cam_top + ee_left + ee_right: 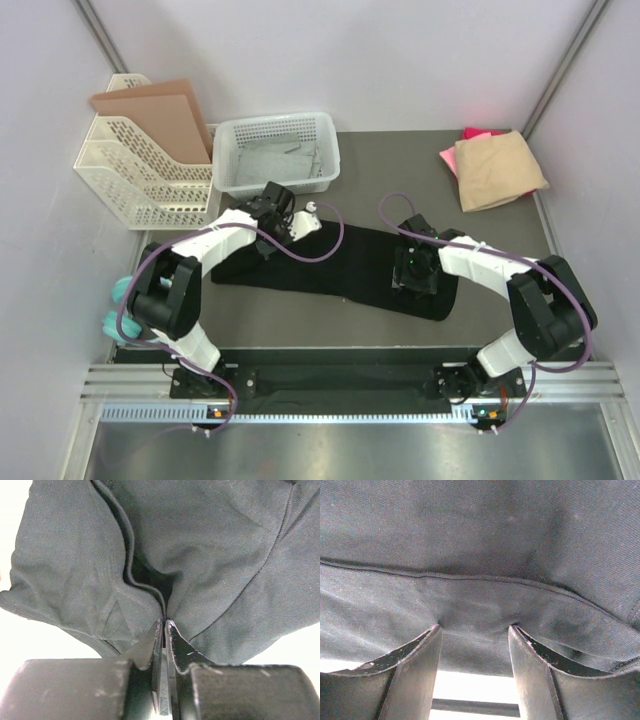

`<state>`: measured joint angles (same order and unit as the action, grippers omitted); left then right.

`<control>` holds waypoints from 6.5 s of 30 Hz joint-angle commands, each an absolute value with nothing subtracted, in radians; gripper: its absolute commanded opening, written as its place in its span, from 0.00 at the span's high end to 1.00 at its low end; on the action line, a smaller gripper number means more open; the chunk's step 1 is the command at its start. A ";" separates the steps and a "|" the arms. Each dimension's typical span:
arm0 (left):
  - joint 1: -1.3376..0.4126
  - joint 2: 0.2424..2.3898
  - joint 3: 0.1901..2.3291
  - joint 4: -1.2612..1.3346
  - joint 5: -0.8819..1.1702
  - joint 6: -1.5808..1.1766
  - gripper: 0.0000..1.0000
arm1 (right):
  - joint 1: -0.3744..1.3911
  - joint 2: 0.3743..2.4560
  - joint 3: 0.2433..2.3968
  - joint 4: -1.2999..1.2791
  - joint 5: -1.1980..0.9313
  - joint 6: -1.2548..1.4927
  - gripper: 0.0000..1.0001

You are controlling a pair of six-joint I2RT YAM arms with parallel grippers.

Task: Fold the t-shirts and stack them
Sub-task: Fold the other side of the tshirt into a rectangle

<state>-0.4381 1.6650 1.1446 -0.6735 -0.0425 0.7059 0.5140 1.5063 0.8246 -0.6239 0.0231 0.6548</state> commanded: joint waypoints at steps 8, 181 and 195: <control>-0.431 1.640 1.258 -0.704 -0.063 0.732 1.00 | 0.509 1.525 0.781 -0.560 0.029 0.649 0.44; -0.407 1.948 1.414 -0.368 -0.436 0.916 1.00 | 0.505 1.513 0.724 -0.514 0.012 0.637 0.44; -0.407 2.006 1.465 -0.258 -0.495 0.973 0.14 | 0.503 1.506 0.704 -0.506 0.011 0.641 0.44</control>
